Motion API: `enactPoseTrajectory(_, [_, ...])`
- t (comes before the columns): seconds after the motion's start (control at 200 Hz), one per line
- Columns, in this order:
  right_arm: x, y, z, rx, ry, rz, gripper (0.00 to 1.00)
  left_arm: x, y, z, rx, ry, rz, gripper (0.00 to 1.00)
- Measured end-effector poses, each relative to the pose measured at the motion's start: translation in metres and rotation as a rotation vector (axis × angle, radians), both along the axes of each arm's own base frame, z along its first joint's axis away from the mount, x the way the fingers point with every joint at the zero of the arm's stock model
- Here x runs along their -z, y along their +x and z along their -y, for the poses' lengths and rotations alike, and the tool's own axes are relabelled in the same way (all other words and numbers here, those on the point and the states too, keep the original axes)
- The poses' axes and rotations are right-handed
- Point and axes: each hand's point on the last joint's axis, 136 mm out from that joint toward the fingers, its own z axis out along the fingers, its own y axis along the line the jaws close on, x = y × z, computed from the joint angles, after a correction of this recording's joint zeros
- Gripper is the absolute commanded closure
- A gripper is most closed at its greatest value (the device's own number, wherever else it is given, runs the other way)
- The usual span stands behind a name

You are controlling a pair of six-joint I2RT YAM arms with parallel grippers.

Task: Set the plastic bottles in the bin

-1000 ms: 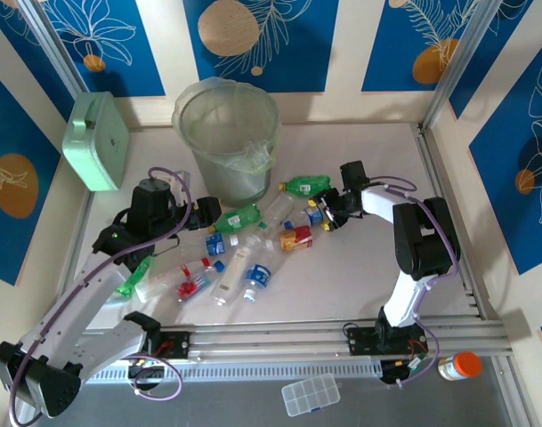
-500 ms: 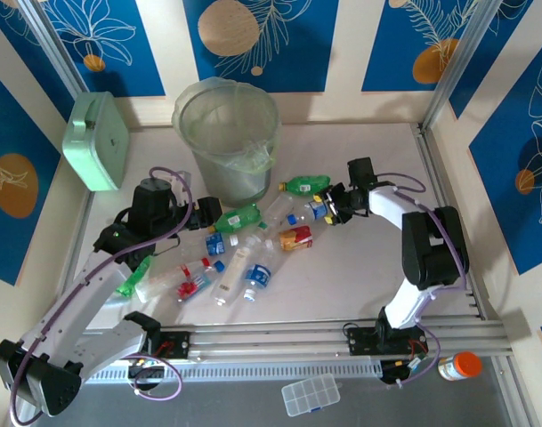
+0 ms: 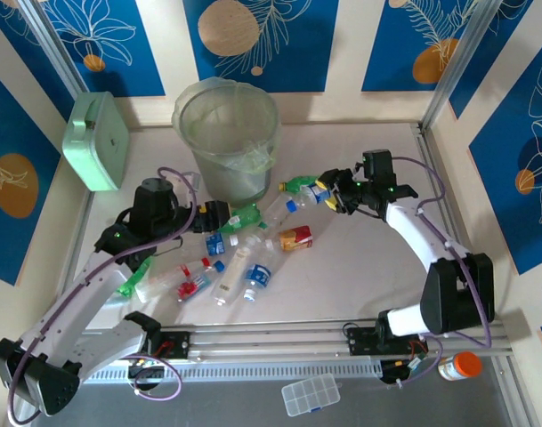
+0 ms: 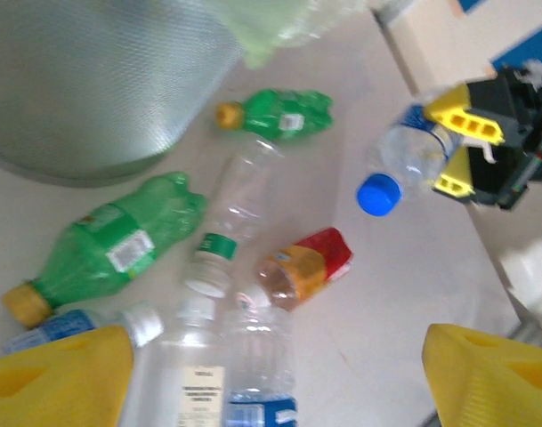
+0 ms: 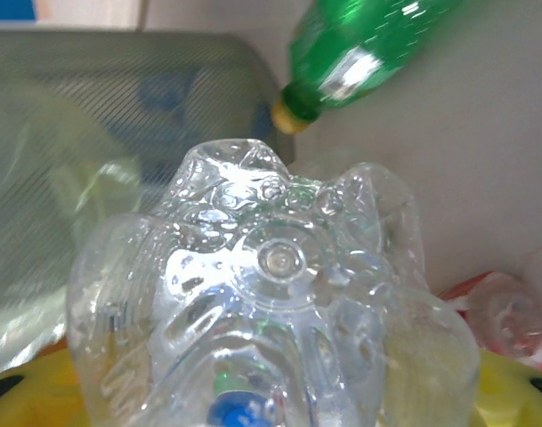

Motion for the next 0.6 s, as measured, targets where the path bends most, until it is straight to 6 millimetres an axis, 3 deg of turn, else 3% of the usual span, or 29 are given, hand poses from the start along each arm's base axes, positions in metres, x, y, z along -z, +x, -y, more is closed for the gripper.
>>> enactPoseTrajectory(0.085, [-0.017, -0.014, -0.023, -0.102, -0.007, 0.077, 0.48, -0.006, -0.006, 0.015, 0.073, -0.027, 0.01, 0.0])
enactPoseTrajectory(0.285, [-0.059, -0.043, -0.072, -0.325, -0.026, 0.271, 0.48, -0.018, -0.011, 0.044, 0.187, -0.098, 0.034, 0.01])
enactPoseTrajectory(0.45, [-0.076, -0.054, -0.086, -0.403, -0.003, 0.358, 0.48, -0.027, -0.012, 0.063, 0.259, -0.169, 0.038, 0.01])
enactPoseTrajectory(0.6, [-0.091, -0.063, -0.097, -0.465, 0.024, 0.432, 0.47, -0.019, -0.012, 0.079, 0.321, -0.204, -0.011, 0.01])
